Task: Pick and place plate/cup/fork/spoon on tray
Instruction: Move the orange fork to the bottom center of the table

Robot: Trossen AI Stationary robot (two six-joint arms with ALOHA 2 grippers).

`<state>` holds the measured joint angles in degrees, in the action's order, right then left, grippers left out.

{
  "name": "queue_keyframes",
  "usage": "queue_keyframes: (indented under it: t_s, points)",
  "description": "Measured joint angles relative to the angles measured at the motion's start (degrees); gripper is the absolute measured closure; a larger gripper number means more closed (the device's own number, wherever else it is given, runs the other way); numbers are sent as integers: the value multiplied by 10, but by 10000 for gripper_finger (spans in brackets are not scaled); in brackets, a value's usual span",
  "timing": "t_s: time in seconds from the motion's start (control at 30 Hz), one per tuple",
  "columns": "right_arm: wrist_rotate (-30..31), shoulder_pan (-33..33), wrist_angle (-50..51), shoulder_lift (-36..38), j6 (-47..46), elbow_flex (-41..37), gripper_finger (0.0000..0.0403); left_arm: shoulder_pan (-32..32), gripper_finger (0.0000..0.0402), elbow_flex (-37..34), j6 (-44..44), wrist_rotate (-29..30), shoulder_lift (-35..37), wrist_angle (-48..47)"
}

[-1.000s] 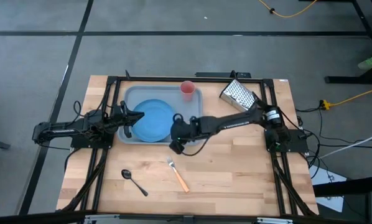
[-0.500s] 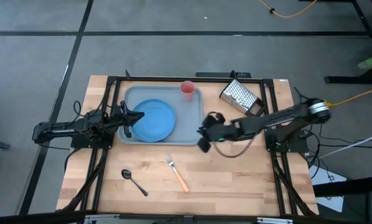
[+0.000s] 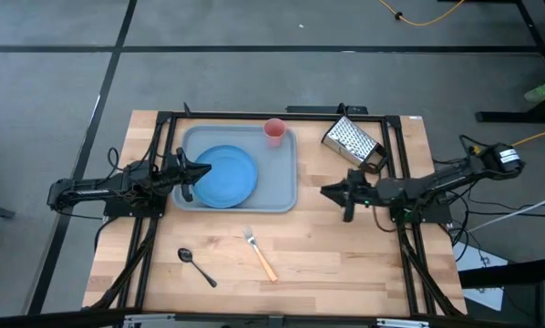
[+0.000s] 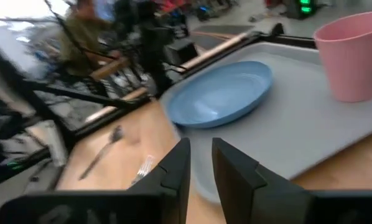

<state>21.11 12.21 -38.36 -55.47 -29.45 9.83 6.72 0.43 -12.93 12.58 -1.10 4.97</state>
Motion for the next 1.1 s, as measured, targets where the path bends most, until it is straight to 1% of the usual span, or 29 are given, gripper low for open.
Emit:
queue_keyframes:
  t_s: [0.13,0.23,0.4,0.6,0.77,0.9,0.97,1.0,1.03,1.07,1.1]
  points:
    - [-5,0,-30,37,-2,-46,331,0,374,0,0,0,0,0]
    - [-25,0,-38,49,3,-50,331,0,374,0,0,0,0,0]
    - [-61,0,-39,51,62,-50,331,0,374,0,0,0,0,0]
    - [-62,0,-38,51,103,-50,331,0,374,0,0,0,0,0]
    - [-60,0,-38,51,102,-50,331,0,374,0,0,0,0,1]
    - [-59,0,-38,51,102,-50,331,0,374,0,-15,-1,0,21]
    - [-58,0,-37,51,102,-50,331,0,374,0,-17,23,0,60]
    - [-58,0,-37,51,102,-50,331,0,374,0,-32,39,0,85]
    - [-58,0,-37,51,103,-50,331,0,374,0,-66,46,0,112]
    - [-58,0,-36,50,105,-50,331,0,374,0,-96,39,-1,145]
    - [-58,0,-35,50,108,-49,331,0,374,0,-108,10,0,185]
